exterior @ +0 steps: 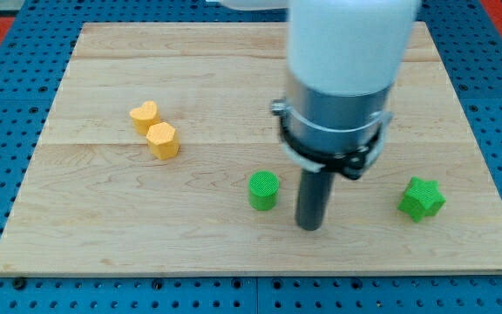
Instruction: Place the green blocks at the bottom center of the board
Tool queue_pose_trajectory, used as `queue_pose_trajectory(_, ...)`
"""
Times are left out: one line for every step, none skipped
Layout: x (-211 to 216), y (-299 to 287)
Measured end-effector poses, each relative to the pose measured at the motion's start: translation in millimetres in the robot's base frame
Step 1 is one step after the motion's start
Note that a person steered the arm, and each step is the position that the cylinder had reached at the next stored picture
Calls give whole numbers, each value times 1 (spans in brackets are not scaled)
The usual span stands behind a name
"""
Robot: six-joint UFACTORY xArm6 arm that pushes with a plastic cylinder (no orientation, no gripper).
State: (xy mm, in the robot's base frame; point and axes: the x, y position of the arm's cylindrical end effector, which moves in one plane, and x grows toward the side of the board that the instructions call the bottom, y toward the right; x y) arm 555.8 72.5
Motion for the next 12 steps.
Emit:
queue_pose_trajectory(-42, -6)
queue_pose_trajectory(-74, -41)
queue_pose_trajectory(-57, -107)
queue_pose_trajectory(-38, -123)
queue_pose_trajectory(-66, -113)
queue_pose_trajectory(-73, -84)
queue_pose_trajectory(-71, -49)
queue_pose_trajectory(-57, -57)
queue_pose_trajectory(-40, -94)
queue_pose_trajectory(-39, -97)
queue_pose_trajectory(-39, -52)
queue_pose_trajectory(-26, -37)
